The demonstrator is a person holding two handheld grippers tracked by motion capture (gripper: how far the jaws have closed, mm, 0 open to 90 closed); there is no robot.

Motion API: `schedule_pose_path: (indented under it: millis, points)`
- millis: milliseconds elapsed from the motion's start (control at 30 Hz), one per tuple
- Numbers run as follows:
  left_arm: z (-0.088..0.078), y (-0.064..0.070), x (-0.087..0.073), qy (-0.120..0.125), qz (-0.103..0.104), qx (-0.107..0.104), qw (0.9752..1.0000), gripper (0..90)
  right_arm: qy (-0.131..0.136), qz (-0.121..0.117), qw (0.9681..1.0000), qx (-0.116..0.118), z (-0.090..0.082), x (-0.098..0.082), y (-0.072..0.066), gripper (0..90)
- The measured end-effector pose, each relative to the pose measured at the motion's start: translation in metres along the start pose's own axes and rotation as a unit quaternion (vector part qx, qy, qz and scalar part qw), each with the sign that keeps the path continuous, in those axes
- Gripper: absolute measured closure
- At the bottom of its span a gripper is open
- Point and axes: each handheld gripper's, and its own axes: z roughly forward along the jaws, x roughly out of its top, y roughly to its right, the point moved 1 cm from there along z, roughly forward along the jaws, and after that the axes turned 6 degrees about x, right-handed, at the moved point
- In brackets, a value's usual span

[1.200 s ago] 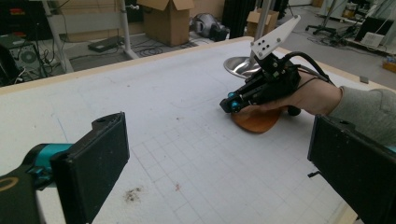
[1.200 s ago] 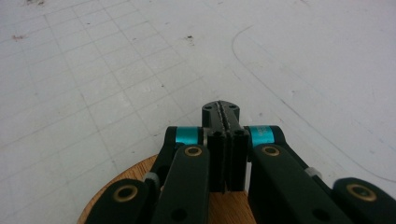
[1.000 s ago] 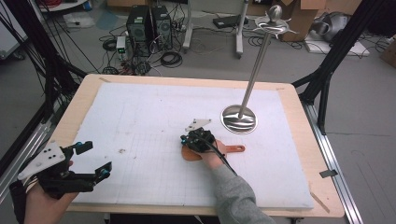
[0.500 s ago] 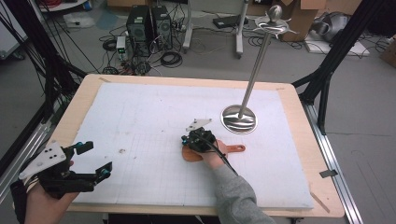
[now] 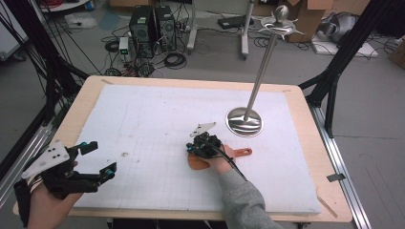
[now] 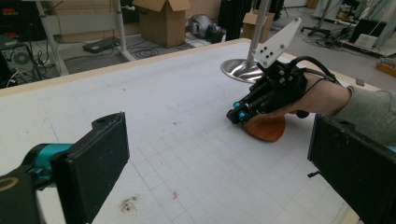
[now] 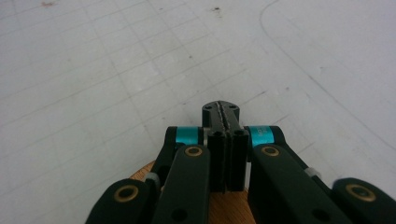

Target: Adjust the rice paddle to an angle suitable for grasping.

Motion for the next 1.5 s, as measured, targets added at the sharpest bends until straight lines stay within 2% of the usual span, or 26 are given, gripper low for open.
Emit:
schedule_pose_path:
  millis: [233, 333, 400, 433, 533, 633, 767, 933, 1000, 1500]
  points:
    - [0.008, 0.002, 0.001, -0.003, 0.001, -0.009, 1.0000, 5.8, 0.000, 0.002, 0.9999, 0.012, -0.003, -0.003, -0.002, 89.9]
    - [0.010, 0.002, 0.002, -0.002, 0.002, -0.011, 0.9999, 5.8, -0.004, -0.009, 0.9999, 0.010, -0.005, -0.004, -0.003, 89.9]
    - [0.011, 0.002, 0.003, -0.001, 0.001, -0.011, 0.9999, 5.8, -0.008, -0.007, 0.9999, 0.009, -0.006, -0.004, -0.005, 89.9]
    - [0.012, 0.002, 0.004, 0.000, 0.001, -0.012, 0.9999, 5.8, -0.010, -0.016, 0.9998, 0.002, -0.006, -0.005, -0.008, 89.9]
    - [0.014, 0.001, 0.004, -0.002, 0.003, -0.015, 0.9999, 5.8, -0.011, -0.023, 0.9997, -0.003, -0.006, -0.005, -0.010, 89.9]
    - [0.018, 0.001, 0.006, -0.002, 0.002, -0.018, 0.9998, 5.8, -0.011, -0.031, 0.9995, 0.002, -0.008, -0.007, -0.013, 89.9]
    - [0.021, 0.000, 0.009, 0.001, 0.003, -0.021, 0.9998, 5.8, -0.012, -0.024, 0.9996, 0.009, -0.012, -0.011, -0.015, 89.9]
    - [0.027, -0.001, 0.011, 0.003, 0.002, -0.025, 0.9997, 5.8, -0.019, -0.029, 0.9994, 0.004, -0.016, -0.014, -0.019, 89.9]
    - [0.031, -0.001, 0.013, 0.003, 0.002, -0.029, 0.9996, 5.9, -0.021, -0.033, 0.9992, 0.000, -0.018, -0.016, -0.021, 89.9]
    - [0.058, 0.003, 0.022, 0.003, 0.007, -0.059, 0.9983, 5.9, -0.026, -0.024, 0.9994, 0.008, -0.037, -0.034, -0.027, 89.9]
